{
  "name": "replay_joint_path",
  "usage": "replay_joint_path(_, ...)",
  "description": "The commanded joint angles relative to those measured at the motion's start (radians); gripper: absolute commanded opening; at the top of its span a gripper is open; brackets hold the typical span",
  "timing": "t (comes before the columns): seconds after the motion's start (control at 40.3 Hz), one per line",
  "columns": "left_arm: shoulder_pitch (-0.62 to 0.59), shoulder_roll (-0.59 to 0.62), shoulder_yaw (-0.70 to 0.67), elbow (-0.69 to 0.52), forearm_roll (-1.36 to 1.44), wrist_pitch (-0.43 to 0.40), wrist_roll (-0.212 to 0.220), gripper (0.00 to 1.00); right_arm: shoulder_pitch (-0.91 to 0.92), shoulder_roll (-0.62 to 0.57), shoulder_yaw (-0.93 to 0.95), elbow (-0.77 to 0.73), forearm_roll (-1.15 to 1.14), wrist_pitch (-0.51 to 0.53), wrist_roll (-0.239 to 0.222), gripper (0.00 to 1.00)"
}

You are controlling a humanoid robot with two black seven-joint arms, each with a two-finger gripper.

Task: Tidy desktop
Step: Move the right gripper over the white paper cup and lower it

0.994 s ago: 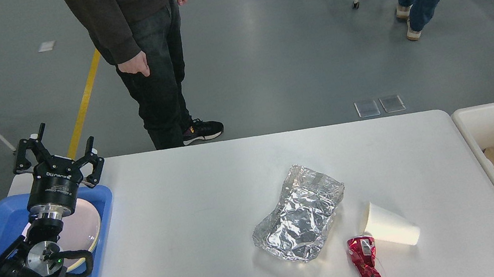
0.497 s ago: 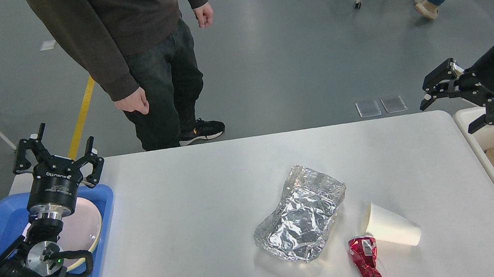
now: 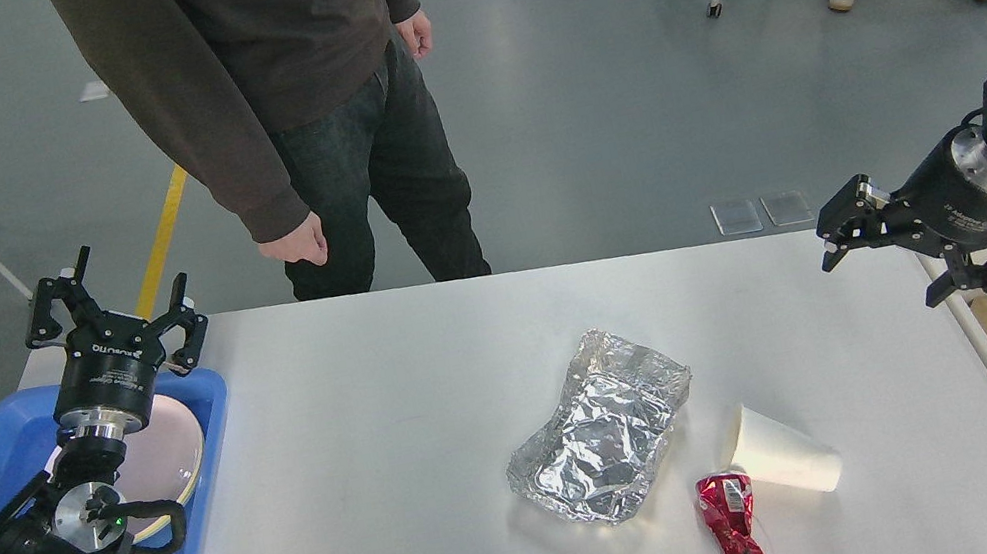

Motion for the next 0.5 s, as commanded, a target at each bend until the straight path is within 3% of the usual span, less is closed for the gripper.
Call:
replay_joint_path(0.0, 0.0, 0.0, 0.0, 0.0, 0.0, 0.0, 0.001, 0.96, -0.002, -0.019, -0.033, 0.0, 0.013, 0.061, 0.0, 1.0)
replay_joint_path(0.472, 0.0, 0.0, 0.0, 0.0, 0.0, 0.0, 0.0, 0.96, 0.002, -0.088, 0.01, -0.008, -0.033, 0.037, 0.009, 1.0)
